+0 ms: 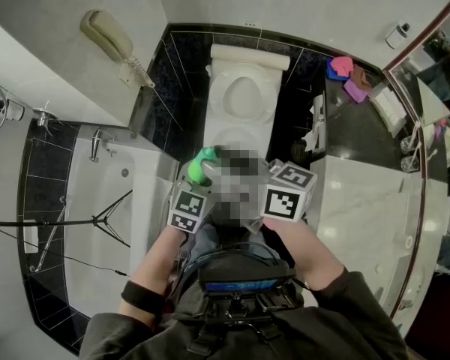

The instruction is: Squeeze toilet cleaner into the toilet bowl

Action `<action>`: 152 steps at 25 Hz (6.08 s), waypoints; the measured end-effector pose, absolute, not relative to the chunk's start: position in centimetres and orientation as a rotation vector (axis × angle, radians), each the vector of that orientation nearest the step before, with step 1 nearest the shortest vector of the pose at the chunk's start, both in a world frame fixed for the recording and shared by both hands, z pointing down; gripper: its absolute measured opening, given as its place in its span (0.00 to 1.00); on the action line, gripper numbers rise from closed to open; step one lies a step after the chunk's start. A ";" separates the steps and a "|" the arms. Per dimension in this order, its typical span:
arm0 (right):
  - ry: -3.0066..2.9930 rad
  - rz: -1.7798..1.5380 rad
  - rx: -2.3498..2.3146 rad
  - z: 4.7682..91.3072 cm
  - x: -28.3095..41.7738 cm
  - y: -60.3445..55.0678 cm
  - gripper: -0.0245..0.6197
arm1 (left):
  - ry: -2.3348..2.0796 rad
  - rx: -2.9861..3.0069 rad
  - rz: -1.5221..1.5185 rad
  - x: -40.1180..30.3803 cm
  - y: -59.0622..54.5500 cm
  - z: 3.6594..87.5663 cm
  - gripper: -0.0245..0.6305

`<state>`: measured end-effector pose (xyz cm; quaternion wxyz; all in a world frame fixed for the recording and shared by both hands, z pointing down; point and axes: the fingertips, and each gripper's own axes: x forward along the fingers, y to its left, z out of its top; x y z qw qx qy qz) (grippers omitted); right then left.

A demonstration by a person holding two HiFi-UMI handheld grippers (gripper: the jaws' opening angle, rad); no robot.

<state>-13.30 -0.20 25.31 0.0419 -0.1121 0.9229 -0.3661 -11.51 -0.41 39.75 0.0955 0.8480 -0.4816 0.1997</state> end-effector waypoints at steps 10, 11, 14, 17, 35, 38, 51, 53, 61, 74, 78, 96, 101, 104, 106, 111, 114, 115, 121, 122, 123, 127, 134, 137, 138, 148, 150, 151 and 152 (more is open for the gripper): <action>2.804 -1.133 -0.337 25.2 -13.7 -0.3 0.26 | -1.460 2.520 0.622 -11.1 -0.6 39.2 0.34; 2.805 -1.122 -0.331 25.2 -13.6 -0.2 0.26 | -1.453 2.527 0.623 -11.0 -0.6 39.2 0.34; 2.817 -1.073 -0.295 24.8 -13.5 0.0 0.26 | -1.417 2.554 0.615 -10.6 -0.3 38.8 0.34; 2.846 -0.986 -0.232 24.2 -13.2 0.5 0.26 | -1.310 2.608 0.592 -9.7 0.4 38.3 0.34; 3.094 -0.254 0.356 20.0 -10.1 6.3 0.27 | -0.450 2.924 0.625 -5.1 7.2 34.9 0.34; 3.089 -0.030 0.450 19.4 -9.6 7.6 0.27 | -0.312 2.954 0.620 -4.5 8.6 34.4 0.34; 3.121 0.042 0.519 19.9 -9.2 8.2 0.35 | -0.270 2.982 0.570 -3.7 9.3 34.2 0.34; 3.102 -0.130 0.394 19.8 -9.5 6.9 0.36 | -0.462 2.974 0.574 -4.2 7.6 34.4 0.34; 2.987 -0.667 -0.058 20.8 -10.8 2.2 0.47 | -1.347 2.760 0.599 -8.7 -0.1 35.7 0.34; 2.870 -1.240 -0.308 24.4 -11.7 0.0 0.27 | -1.674 2.539 0.735 -11.1 -2.1 38.8 0.34; 2.876 -1.210 -0.306 24.5 -11.4 -0.1 0.26 | -1.644 2.548 0.742 -10.8 -1.9 38.9 0.34; 3.060 -0.352 0.282 21.2 -10.7 4.2 0.27 | -0.494 2.878 0.596 -5.3 6.0 35.8 0.34; 3.045 -0.071 0.500 20.4 -9.7 6.8 0.27 | -0.261 2.904 0.588 -4.3 8.6 35.2 0.34; 3.047 0.014 0.546 20.4 -9.2 7.4 0.27 | -0.223 2.912 0.585 -3.9 9.2 35.0 0.34; 3.054 0.025 0.551 20.6 -9.2 7.5 0.27 | -0.225 2.915 0.586 -3.8 9.2 35.0 0.34; 3.060 -0.048 0.504 20.7 -9.2 7.3 0.28 | -0.263 2.918 0.595 -3.9 9.1 35.2 0.34; 3.052 -0.148 0.443 20.5 -9.4 6.9 0.32 | -0.344 2.927 0.615 -4.2 8.5 35.4 0.34; 3.038 -0.197 0.416 20.3 -9.4 6.6 0.33 | -0.387 2.930 0.620 -4.3 8.2 35.5 0.34; 2.940 -0.496 0.101 19.7 -10.2 2.9 0.43 | -0.871 2.905 0.567 -5.8 4.3 35.0 0.34; 2.941 -0.564 0.072 19.9 -10.4 2.8 0.46 | -0.975 2.887 0.570 -6.1 3.6 35.0 0.34; 2.947 -0.632 0.048 20.1 -10.6 2.8 0.46 | -1.079 2.865 0.579 -6.5 2.8 35.0 0.34; 2.956 -0.903 -0.077 21.2 -11.5 2.2 0.46 | -1.446 2.724 0.619 -8.7 0.1 35.5 0.34; 2.878 -1.202 -0.211 22.7 -11.7 1.5 0.45 | -1.692 2.539 0.690 -11.3 -1.0 37.7 0.34; 2.884 -1.199 -0.214 22.9 -11.7 1.7 0.39 | -1.711 2.532 0.726 -11.5 -0.9 37.9 0.34; 2.893 -1.196 -0.222 23.1 -11.8 1.6 0.37 | -1.717 2.529 0.737 -11.5 -0.9 38.0 0.34; 2.966 -0.928 -0.149 23.1 -11.1 2.0 0.26 | -1.362 2.670 0.693 -9.0 1.1 37.9 0.34; 2.973 -0.853 -0.099 23.0 -10.9 2.3 0.26 | -1.157 2.750 0.656 -7.6 2.3 37.3 0.34; 2.970 -0.828 -0.081 23.0 -10.7 2.4 0.26 | -1.060 2.776 0.636 -7.1 3.0 37.2 0.34; 2.966 -0.809 -0.065 23.0 -10.4 2.5 0.26 | -0.975 2.794 0.617 -6.6 3.7 37.2 0.34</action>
